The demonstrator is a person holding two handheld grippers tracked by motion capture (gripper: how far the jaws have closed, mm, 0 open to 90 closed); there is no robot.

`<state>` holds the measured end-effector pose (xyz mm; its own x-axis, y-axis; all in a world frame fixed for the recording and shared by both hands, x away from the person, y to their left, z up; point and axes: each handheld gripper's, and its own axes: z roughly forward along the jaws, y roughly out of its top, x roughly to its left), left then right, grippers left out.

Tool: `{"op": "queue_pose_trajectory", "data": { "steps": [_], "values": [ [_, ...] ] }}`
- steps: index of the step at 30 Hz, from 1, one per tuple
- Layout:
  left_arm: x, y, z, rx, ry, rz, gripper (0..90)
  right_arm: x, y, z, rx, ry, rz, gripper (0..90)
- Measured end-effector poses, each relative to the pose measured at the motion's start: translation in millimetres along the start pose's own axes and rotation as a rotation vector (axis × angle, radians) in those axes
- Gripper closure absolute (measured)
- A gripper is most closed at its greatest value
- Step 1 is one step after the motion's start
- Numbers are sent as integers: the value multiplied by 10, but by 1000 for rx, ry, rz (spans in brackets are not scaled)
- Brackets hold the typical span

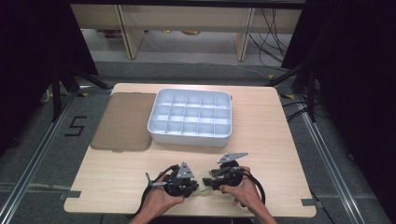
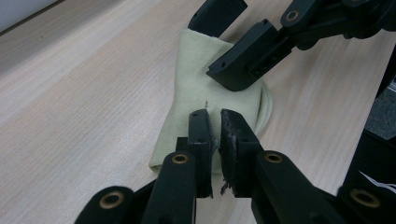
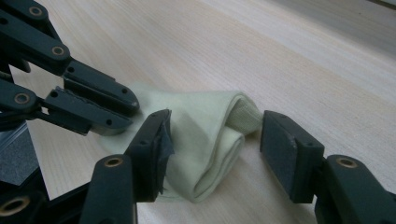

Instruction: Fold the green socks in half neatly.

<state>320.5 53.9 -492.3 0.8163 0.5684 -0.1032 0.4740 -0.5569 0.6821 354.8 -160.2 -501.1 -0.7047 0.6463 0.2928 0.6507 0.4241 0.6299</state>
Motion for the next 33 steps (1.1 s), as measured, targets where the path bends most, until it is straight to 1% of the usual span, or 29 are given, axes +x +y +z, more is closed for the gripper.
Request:
{"op": "queue_pose_trajectory", "data": {
  "steps": [1, 4, 5, 6, 7, 8, 9, 10, 11, 12, 13, 14, 15, 16, 17, 18, 19, 20, 21, 22, 23, 24, 25, 26, 28, 29, 31, 32, 33],
  "values": [
    [3, -5, -2, -2, -3, -3, 816, -13, -1, 17, 1, 17, -1, 435],
    [3, -10, -3, -1, -1, -7, 816, -18, -4, 26, 2, 21, 10, 434],
    [7, -15, 5, -3, 4, -6, 816, -12, -5, 32, 7, 9, 20, 434],
    [7, -15, 5, -3, 4, -6, 816, -12, -5, 32, 7, 9, 20, 434],
    [11, -14, -1, 5, -1, 3, 816, -19, -6, 39, 9, 16, 21, 434],
    [9, -19, 10, -3, -7, -15, 817, -27, -3, 46, 12, 24, 17, 436],
    [9, -19, 10, -3, -7, -15, 817, -30, -1, 48, 12, 23, 15, 439],
    [6, -20, 6, 0, 2, -13, 817, -30, -1, 48, 12, 23, 15, 439],
    [12, -23, 16, -1, -6, -14, 818, -30, -2, 51, 10, 26, 12, 447],
    [12, -23, 15, -1, -2, -11, 819, -24, -2, 53, 10, 28, 12, 461],
    [12, -25, 17, -1, -3, -13, 820, -25, -1, 56, 13, 46, 11, 482],
    [19, -27, 12, 0, -2, -1, 820, -38, -2, 65, 13, 68, 16, 535],
    [19, -27, 12, 0, -2, -1, 820, -38, -2, 65, 13, 68, 16, 535],
    [25, -31, 12, 3, 7, -5, 820, -47, -8, 70, 9, 77, 19, 566],
    [20, -31, 8, 2, -2, -8, 820, -82, -35, 84, -8, 117, 48, 613],
    [23, -30, 7, 6, 4, -1, 820, -82, -35, 84, -8, 117, 48, 613],
    [10, -30, 15, -6, 1, -11, 819, -94, -40, 89, -13, 143, 56, 626],
    [8, -31, 14, 0, -4, -14, 817, -92, -46, 85, -15, 137, 68, 661],
    [6, -32, 16, -5, -2, -17, 817, -92, -46, 85, -15, 137, 68, 661],
    [8, -31, 10, -4, -5, -18, 806, -86, -45, 84, -18, 140, 61, 693],
    [8, -30, 5, -7, -9, -19, 806, -86, -45, 84, -18, 140, 61, 693],
    [9, -33, -4, -14, -18, -16, 794, -81, -46, 80, -18, 142, 64, 703],
    [5, -35, -13, -21, -19, -12, 769, -79, -51, 80, -21, 157, 71, 720],
    [10, -48, -59, -25, -16, -1, 760, -83, -54, 85, -26, 157, 76, 725],
    [14, -59, -94, -26, -15, -3, 731, -84, -57, 85, -30, 156, 78, 728],
    [21, -79, -130, -48, -25, -24, 731, -85, -58, 82, -33, 146, 77, 729],
    [45, -114, -192, -57, -42, -40, 657, -73, -57, 82, -38, 156, 72, 742],
    [57, -148, -235, -58, -37, -46, 632, -68, -56, 77, -35, 144, 69, 744],
    [65, -168, -255, -55, -32, -50, 599, -68, -57, 81, -39, 156, 64, 746]
  ]
}}
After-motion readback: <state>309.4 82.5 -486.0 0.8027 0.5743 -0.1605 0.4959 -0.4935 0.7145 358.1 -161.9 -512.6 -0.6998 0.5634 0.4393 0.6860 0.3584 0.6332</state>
